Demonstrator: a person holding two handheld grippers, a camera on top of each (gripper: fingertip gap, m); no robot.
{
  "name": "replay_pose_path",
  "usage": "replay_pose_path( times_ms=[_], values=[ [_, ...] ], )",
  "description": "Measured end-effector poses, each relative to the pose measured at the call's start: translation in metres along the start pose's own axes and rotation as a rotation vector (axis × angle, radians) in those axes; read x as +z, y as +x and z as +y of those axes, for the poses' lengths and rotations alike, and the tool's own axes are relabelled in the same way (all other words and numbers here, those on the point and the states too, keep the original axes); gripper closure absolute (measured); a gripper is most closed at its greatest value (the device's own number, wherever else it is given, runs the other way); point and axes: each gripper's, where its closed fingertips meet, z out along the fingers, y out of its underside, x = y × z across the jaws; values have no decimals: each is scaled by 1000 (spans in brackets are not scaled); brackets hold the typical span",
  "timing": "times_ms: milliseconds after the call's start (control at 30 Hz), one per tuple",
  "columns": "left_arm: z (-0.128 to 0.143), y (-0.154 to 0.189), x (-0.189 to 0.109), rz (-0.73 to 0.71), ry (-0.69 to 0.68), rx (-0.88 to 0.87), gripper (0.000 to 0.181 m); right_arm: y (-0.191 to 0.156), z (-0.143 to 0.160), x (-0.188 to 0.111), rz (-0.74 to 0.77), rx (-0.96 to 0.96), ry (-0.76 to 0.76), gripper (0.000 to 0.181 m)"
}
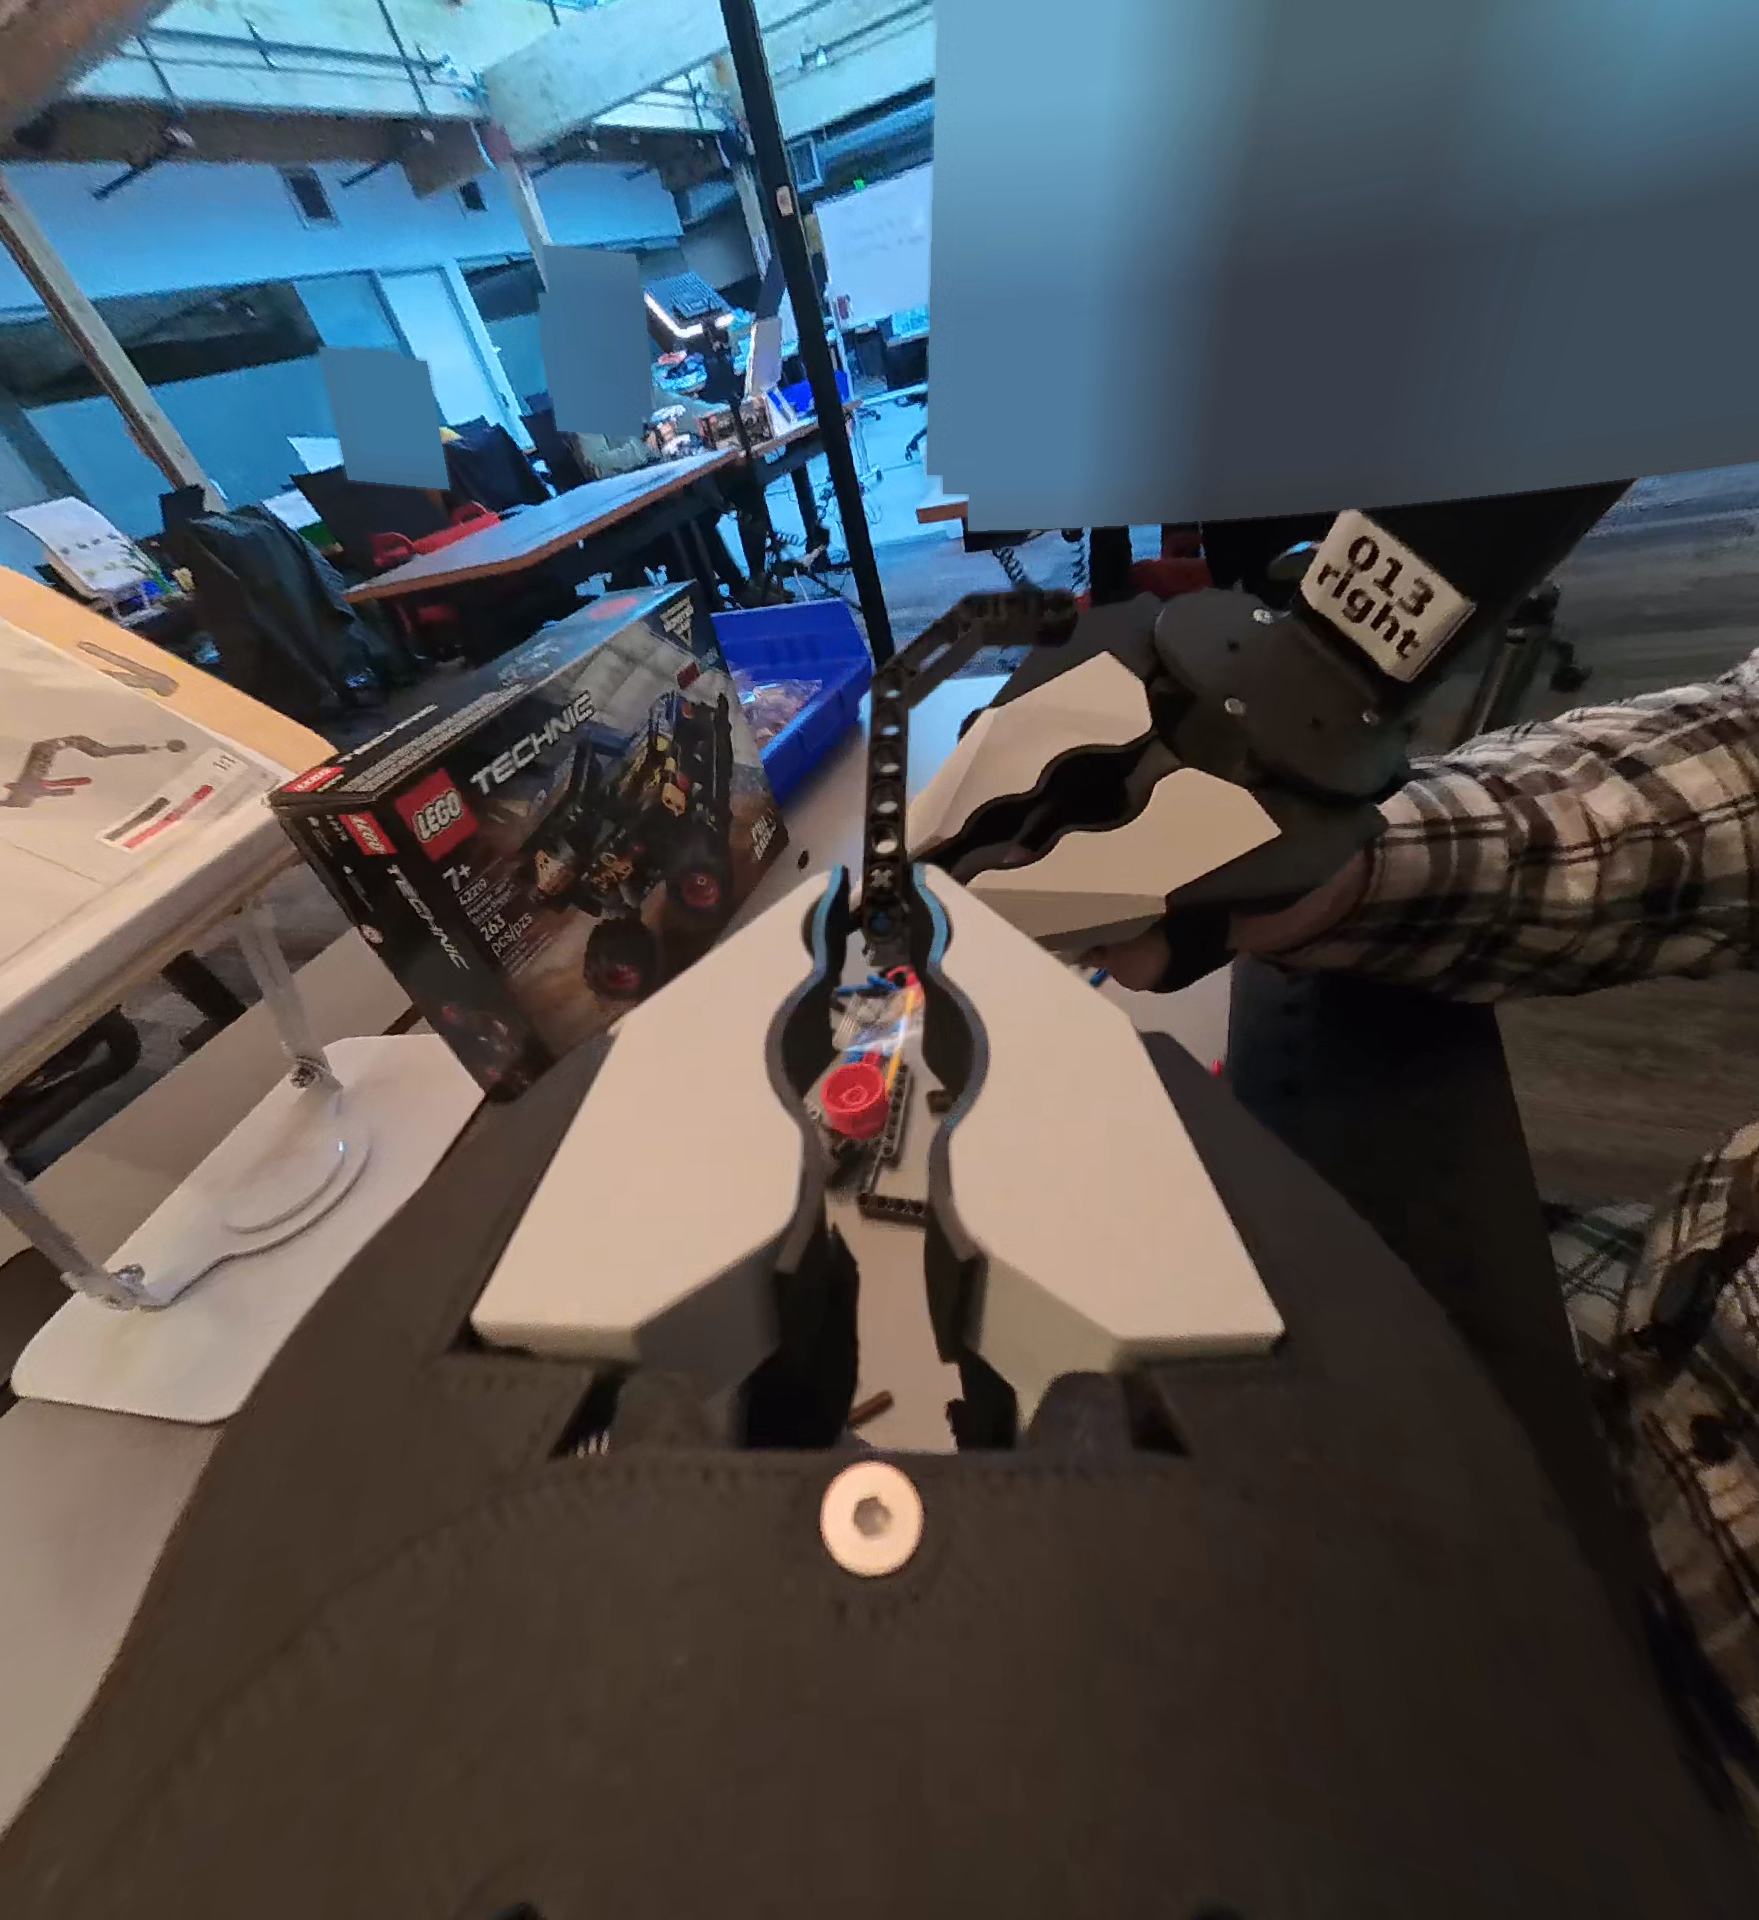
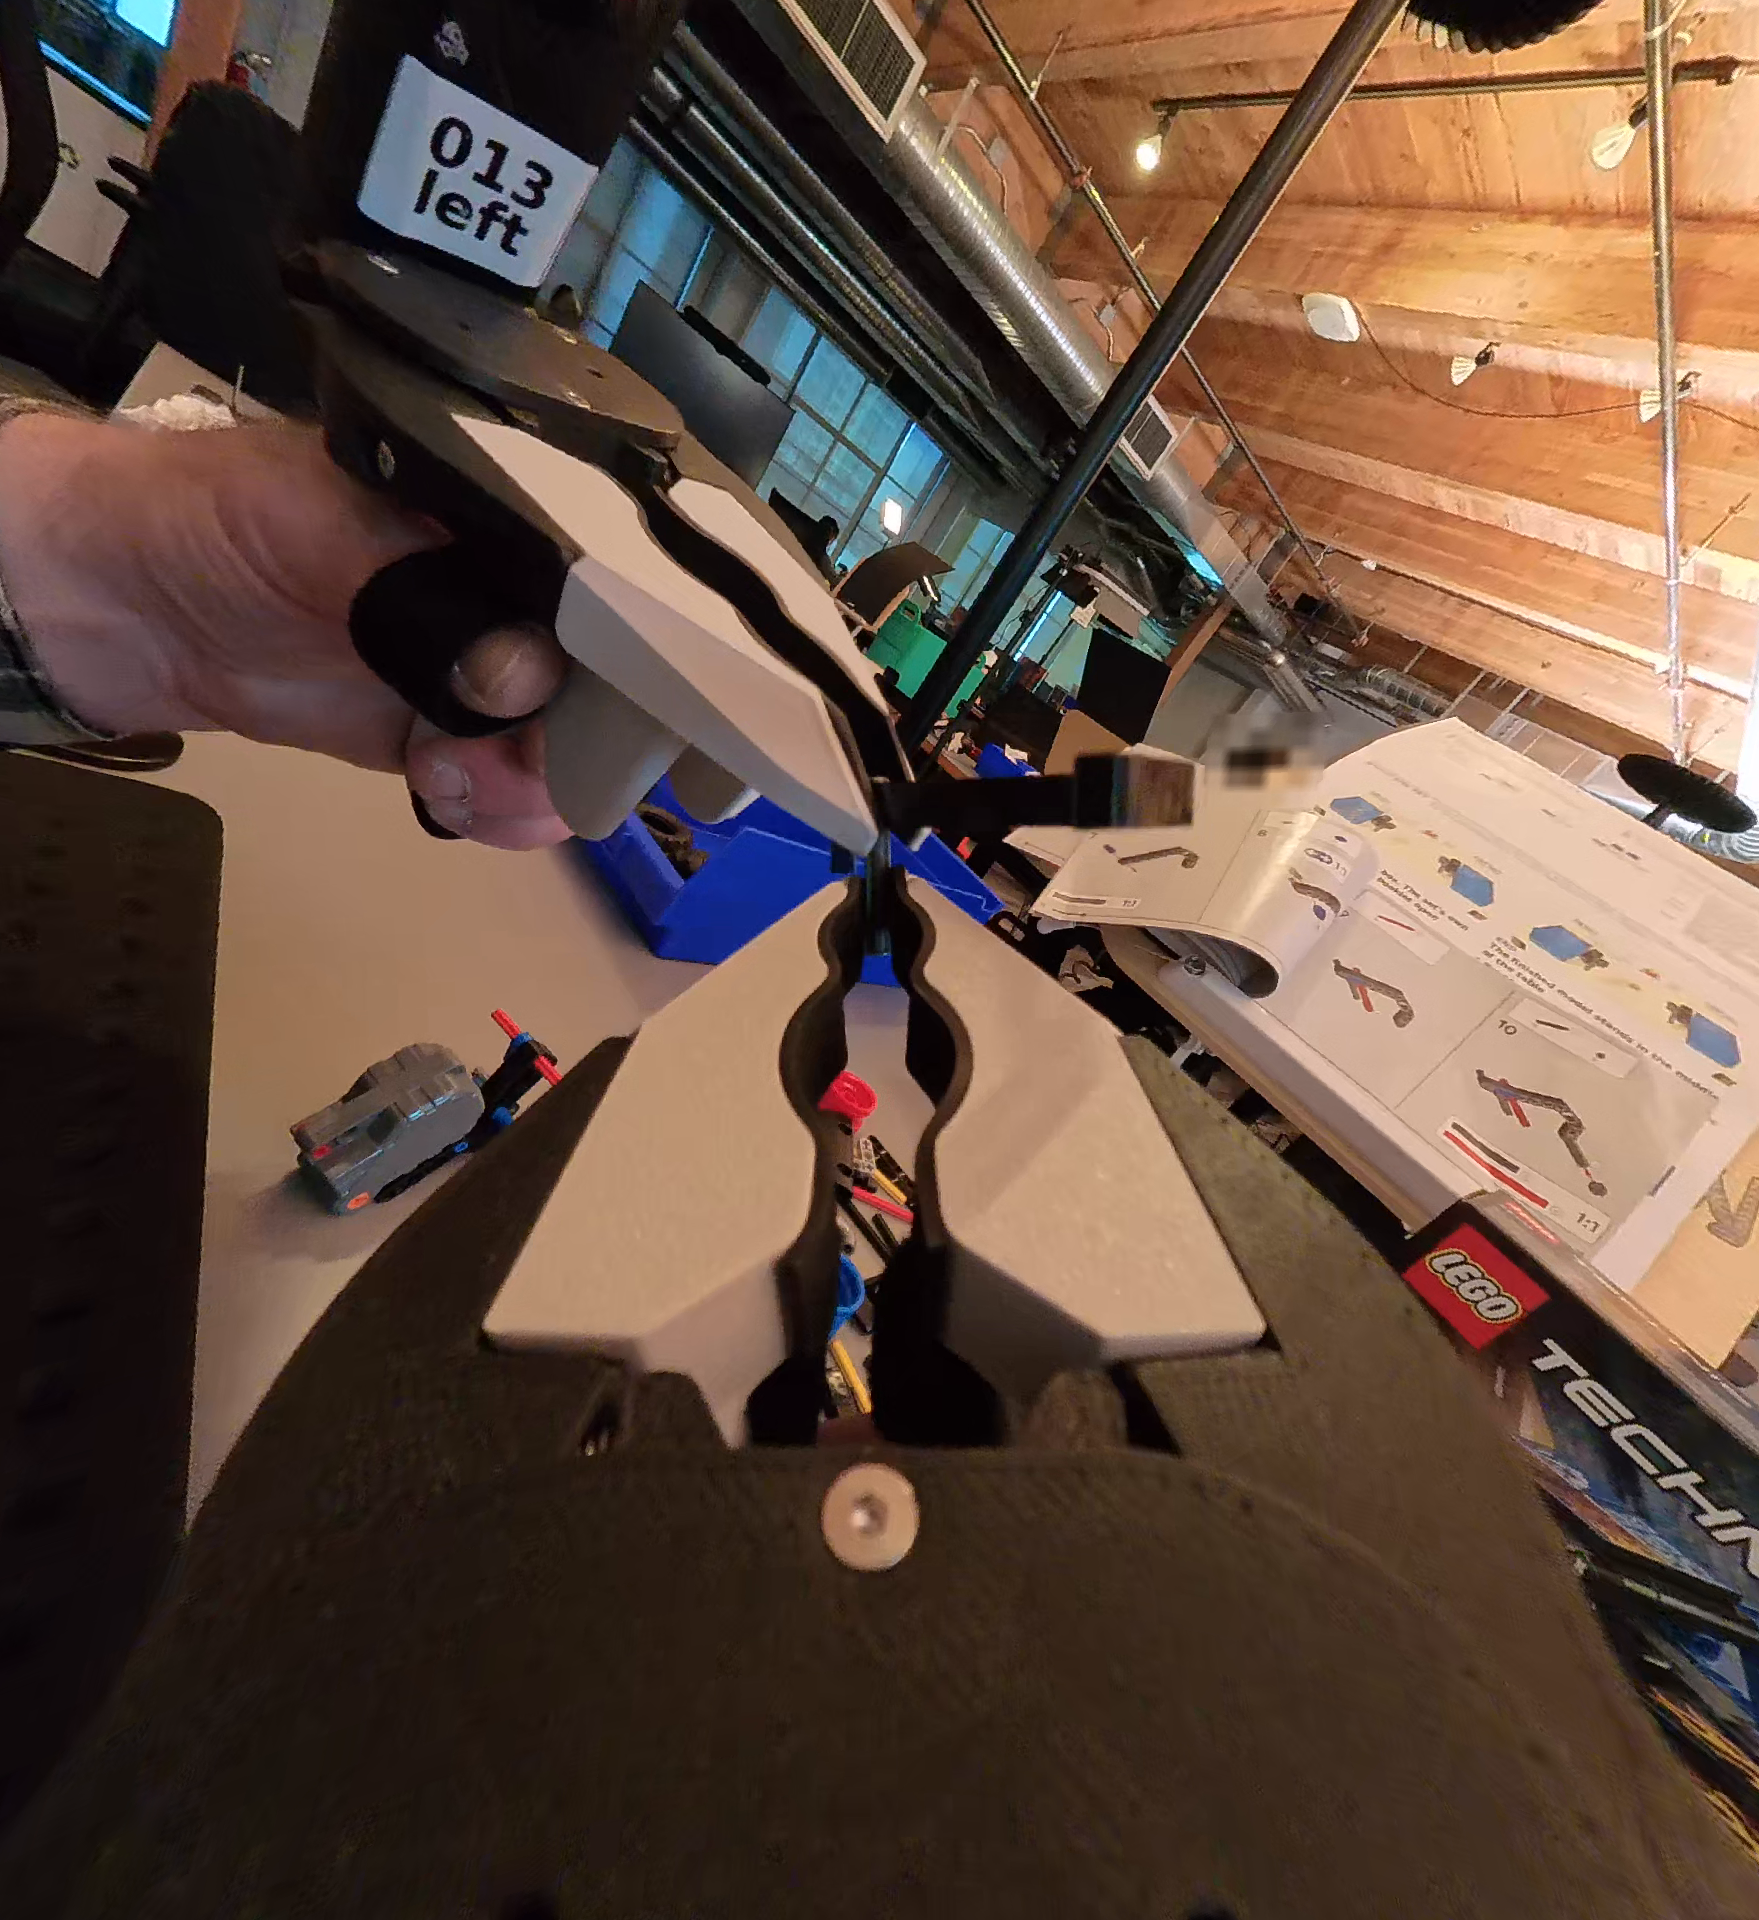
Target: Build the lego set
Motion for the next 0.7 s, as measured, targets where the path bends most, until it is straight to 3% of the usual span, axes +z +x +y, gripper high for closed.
replay_pose_path(
  times_ms=[200,400,700],
  values=[
    [-16,-7,-13,-6,79,-31,171,0,0,-1,-3,9,5,180],
    [-6,0,-7,16,-1,26,181,0,0,-1,-3,11,4,180],
    [-3,0,-10,26,-24,83,173,-3,2,0,-20,-55,-22,180]
  ],
)
